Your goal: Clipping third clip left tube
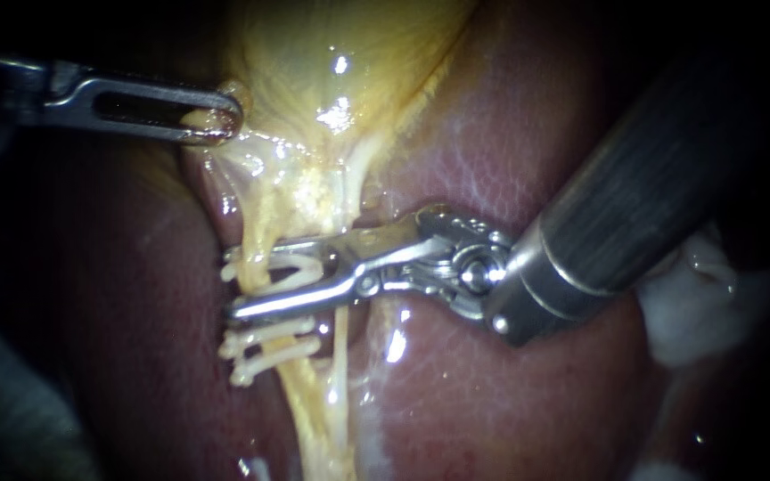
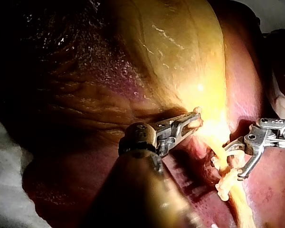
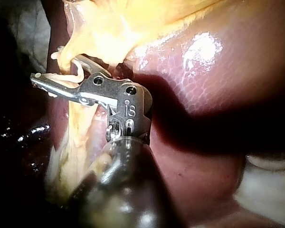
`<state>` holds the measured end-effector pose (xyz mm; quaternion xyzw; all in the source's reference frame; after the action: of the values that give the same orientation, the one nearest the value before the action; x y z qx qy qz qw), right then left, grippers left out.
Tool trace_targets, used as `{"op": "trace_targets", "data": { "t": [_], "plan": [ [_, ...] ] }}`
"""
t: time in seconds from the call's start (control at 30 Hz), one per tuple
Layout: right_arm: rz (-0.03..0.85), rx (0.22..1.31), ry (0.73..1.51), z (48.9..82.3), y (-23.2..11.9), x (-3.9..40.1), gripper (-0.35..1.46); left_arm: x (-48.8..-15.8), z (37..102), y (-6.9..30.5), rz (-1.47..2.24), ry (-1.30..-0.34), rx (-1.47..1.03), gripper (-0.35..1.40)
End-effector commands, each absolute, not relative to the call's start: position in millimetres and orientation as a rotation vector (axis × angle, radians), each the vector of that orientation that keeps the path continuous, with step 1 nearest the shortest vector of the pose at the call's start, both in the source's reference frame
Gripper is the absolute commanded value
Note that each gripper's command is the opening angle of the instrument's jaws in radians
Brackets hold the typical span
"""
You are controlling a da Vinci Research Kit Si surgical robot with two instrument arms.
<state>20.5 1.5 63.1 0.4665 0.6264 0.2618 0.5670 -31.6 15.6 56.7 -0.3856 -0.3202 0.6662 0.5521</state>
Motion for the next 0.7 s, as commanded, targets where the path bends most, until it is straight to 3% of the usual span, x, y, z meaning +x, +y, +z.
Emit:
{"op": "trace_targets", "data": {
  "t": [0.03, 0.33, 0.7],
  "plan": [
    [0.614, 1.100, 1.471, 63.1, 1.4, 20.5, 0.48, -31.6, 56.7, 15.6, 1.575, -0.757, -0.912, -0.35],
    [0.621, 1.122, 1.450, 64.1, 0.4, 20.6, 0.46, -31.6, 56.7, 15.6, 1.575, -0.757, -0.912, -0.35],
    [0.612, 1.091, 1.345, 67.3, 0.0, 18.1, 0.48, -31.6, 56.7, 15.6, 1.576, -0.757, -0.912, -0.35]
  ]
}}
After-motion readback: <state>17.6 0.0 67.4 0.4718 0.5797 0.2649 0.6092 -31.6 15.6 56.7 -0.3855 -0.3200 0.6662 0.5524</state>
